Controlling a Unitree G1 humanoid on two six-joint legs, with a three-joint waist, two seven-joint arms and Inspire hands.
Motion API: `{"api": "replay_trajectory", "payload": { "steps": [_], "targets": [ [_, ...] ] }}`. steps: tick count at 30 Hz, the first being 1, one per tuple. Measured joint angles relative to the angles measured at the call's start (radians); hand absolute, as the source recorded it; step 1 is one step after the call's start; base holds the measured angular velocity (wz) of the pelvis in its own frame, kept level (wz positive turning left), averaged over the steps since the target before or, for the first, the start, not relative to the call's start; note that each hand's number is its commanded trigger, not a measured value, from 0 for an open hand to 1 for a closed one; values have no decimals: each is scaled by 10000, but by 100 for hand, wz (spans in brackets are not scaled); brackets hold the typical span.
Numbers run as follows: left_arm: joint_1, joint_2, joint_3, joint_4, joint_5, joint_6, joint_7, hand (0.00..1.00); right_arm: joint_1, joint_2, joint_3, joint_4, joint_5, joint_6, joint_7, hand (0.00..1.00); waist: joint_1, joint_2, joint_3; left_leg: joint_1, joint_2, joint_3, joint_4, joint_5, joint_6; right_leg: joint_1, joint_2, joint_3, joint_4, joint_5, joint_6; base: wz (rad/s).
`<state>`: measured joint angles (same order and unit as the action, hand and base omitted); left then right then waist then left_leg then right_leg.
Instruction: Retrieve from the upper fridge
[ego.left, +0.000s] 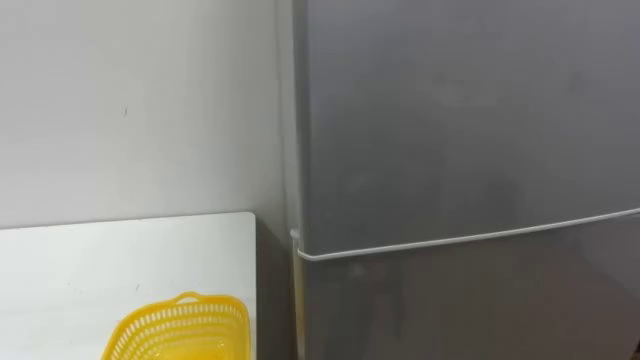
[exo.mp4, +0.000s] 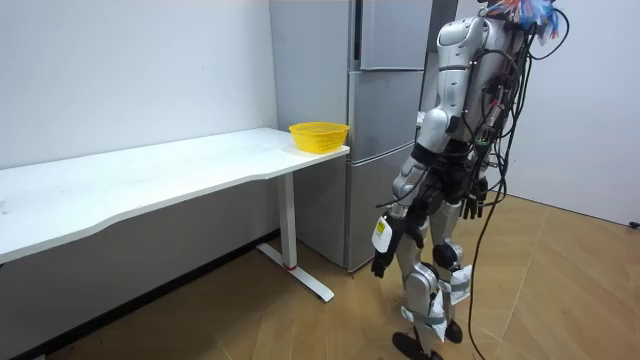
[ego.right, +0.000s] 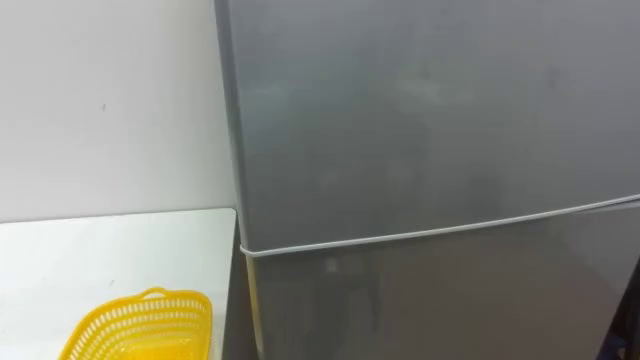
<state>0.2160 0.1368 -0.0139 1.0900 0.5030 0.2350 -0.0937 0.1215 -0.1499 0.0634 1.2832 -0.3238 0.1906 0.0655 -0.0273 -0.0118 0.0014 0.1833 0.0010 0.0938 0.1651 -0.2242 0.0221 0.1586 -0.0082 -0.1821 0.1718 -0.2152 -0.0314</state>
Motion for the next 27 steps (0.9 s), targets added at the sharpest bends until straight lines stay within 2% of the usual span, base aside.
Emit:
{"api": "replay_trajectory", "payload": {
  "steps": [17,20,23,27],
  "targets": [
    [-33,-13,3,1,-2,-10,49,0,5,2,-66,3,39,-148,3,0,-12,42,-9,-8,-2,7,0,0,0,-2,3,21,-13,0,0,0],
    [-11,-35,18,12,-54,-8,262,0,15,8,-67,-3,45,-145,7,0,-12,32,-8,-18,0,7,1,0,0,-6,4,17,-2,-1,-1,0],
    [-38,-52,139,134,-332,-5,466,0,44,14,-75,24,58,-138,32,0,-4,3,-23,-10,0,-29,7,0,0,-8,2,16,13,-1,-1,0],
    [-59,-62,522,393,-1529,-13,749,0,58,13,-99,56,96,-136,21,0,19,-26,-25,17,2,2,7,0,0,9,2,18,30,-1,-1,0]
  ]
}}
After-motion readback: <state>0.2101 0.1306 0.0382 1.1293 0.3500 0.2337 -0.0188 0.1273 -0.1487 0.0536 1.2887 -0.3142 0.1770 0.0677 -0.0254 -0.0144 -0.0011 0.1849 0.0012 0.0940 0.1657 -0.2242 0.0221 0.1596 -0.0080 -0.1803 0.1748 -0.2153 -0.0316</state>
